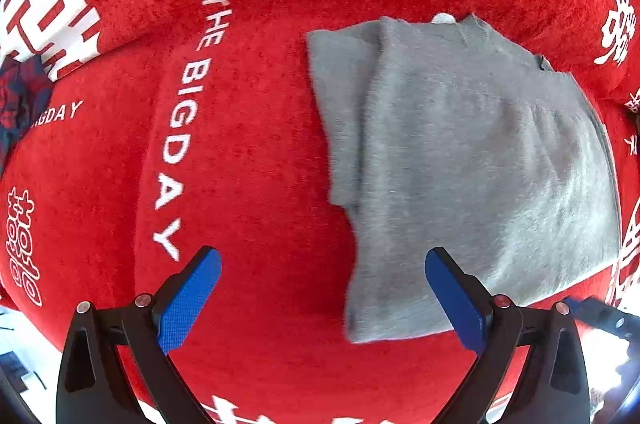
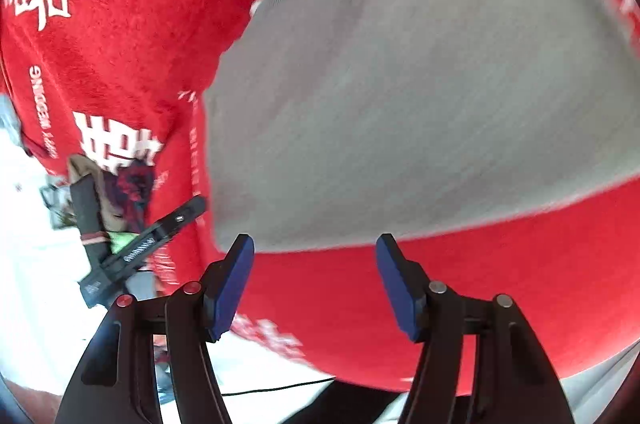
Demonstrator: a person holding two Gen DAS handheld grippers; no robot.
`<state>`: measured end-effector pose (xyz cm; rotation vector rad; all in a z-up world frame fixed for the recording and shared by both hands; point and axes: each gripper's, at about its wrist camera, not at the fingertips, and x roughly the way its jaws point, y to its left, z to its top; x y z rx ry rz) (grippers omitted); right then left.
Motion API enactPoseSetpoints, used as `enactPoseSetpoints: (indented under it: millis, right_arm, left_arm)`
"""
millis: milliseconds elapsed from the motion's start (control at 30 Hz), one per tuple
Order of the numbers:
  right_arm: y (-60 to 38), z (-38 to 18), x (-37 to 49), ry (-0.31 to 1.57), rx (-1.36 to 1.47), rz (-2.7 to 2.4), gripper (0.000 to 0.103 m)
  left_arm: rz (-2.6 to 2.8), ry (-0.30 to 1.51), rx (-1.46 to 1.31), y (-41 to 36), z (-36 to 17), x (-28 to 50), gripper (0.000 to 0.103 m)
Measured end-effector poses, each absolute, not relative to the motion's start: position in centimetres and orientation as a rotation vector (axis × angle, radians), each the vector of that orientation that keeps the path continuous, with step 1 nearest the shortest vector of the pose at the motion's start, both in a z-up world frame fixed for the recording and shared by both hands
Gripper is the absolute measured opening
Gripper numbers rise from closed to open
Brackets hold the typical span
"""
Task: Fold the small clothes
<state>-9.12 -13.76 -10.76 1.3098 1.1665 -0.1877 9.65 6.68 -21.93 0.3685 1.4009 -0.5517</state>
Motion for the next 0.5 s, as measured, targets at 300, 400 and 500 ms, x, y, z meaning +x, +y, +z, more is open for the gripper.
enactPoseSetpoints:
  millis: [300,400,500]
  right_arm:
    - [-6.1,-18.6,-5.0,1.042,1.788,-0.069,0.067]
    - [-5.9,-18.6,-3.6,0.973,1.796,-0.109,0.067]
    - [-6.6,-17.3,-2.3,0.965,1.72,-0.128,0.01]
  left_arm:
    - [-0.587,1.408,0.275,11.3,-25.9,14.7,0.102]
    - [-0.615,1.41,0.277,11.9,-25.5,15.4,0.102]
    - [-0.604,1.407,0.273,11.8,-25.4,15.3,0.102]
